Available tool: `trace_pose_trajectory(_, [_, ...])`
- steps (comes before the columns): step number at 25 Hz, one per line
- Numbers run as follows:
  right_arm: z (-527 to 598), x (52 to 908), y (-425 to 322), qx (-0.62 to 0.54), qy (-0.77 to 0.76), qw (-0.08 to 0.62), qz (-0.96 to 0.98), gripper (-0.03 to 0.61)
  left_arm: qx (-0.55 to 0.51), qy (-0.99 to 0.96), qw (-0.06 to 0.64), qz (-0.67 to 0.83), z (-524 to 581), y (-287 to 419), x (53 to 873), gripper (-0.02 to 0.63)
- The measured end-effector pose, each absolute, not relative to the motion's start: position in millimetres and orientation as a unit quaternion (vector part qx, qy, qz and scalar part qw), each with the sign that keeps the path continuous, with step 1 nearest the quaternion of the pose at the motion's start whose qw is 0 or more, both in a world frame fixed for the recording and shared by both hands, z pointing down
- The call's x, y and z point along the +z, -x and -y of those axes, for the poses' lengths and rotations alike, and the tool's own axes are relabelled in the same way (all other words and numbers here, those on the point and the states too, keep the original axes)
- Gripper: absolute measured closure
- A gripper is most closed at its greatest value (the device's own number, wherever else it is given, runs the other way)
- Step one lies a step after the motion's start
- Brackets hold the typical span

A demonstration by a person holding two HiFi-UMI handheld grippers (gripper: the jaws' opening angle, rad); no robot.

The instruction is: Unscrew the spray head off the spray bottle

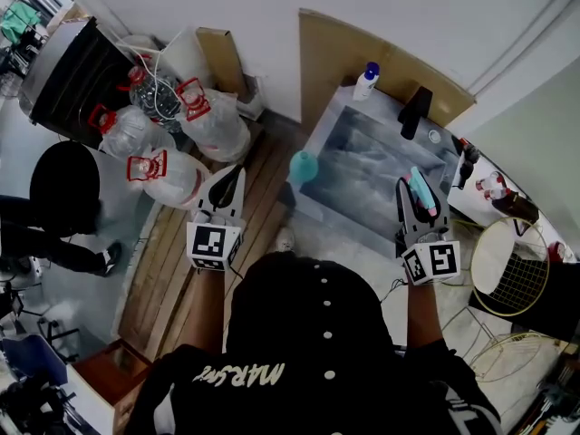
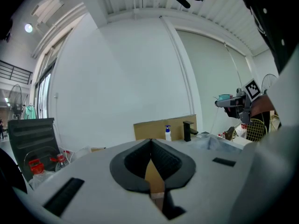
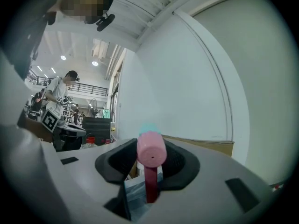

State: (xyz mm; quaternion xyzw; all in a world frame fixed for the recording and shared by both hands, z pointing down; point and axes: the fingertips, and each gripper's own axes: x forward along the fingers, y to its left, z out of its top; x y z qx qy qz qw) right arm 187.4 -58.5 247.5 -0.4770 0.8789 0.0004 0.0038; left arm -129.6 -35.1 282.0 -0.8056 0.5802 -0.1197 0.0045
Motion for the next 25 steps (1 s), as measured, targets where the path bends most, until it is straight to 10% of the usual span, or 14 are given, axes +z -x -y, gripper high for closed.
trace_pose_trajectory(25, [65.5,247.7,-167.2,0.001,0.474,-0.004,-0.881,0.425,-0.117,0.811,0.009,-0.573,43.0,138.1,283.5,0.588])
